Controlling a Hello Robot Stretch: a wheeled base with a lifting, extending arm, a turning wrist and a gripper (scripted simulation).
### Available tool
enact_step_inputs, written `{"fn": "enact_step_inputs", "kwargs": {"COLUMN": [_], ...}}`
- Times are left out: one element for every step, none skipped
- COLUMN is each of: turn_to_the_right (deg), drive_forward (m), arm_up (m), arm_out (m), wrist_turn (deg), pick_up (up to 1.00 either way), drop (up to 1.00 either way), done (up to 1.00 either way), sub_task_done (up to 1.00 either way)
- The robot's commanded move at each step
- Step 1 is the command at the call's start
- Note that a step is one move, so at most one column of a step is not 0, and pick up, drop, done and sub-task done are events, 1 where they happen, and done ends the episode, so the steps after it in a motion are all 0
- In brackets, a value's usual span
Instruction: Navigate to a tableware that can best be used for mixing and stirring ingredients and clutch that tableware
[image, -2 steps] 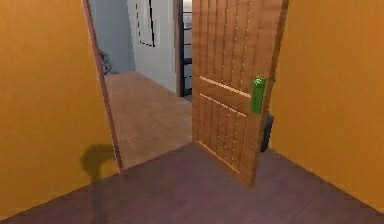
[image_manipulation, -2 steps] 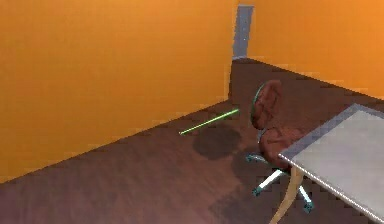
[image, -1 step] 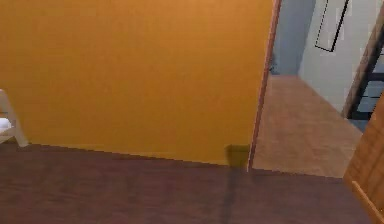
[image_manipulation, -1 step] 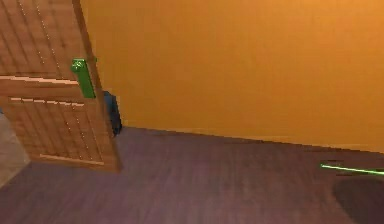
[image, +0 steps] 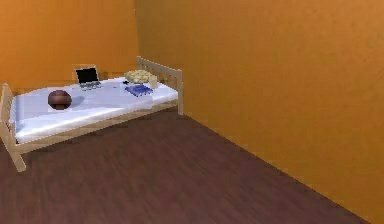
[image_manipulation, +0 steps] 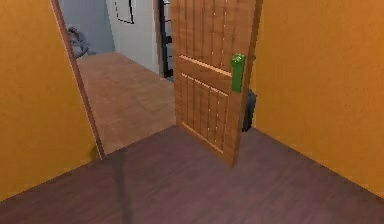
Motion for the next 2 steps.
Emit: {"fn": "enact_step_inputs", "kwargs": {"turn_to_the_right": [0.0,-36.0], "drive_forward": [0.15,0.00], "arm_up": [0.00,0.00], "arm_out": [0.00,0.00], "wrist_turn": [0.0,0.0], "pick_up": [0.00,0.00], "drop": [0.00,0.00], "done": [0.00,0.00], "sub_task_done": [0.00,0.00]}}
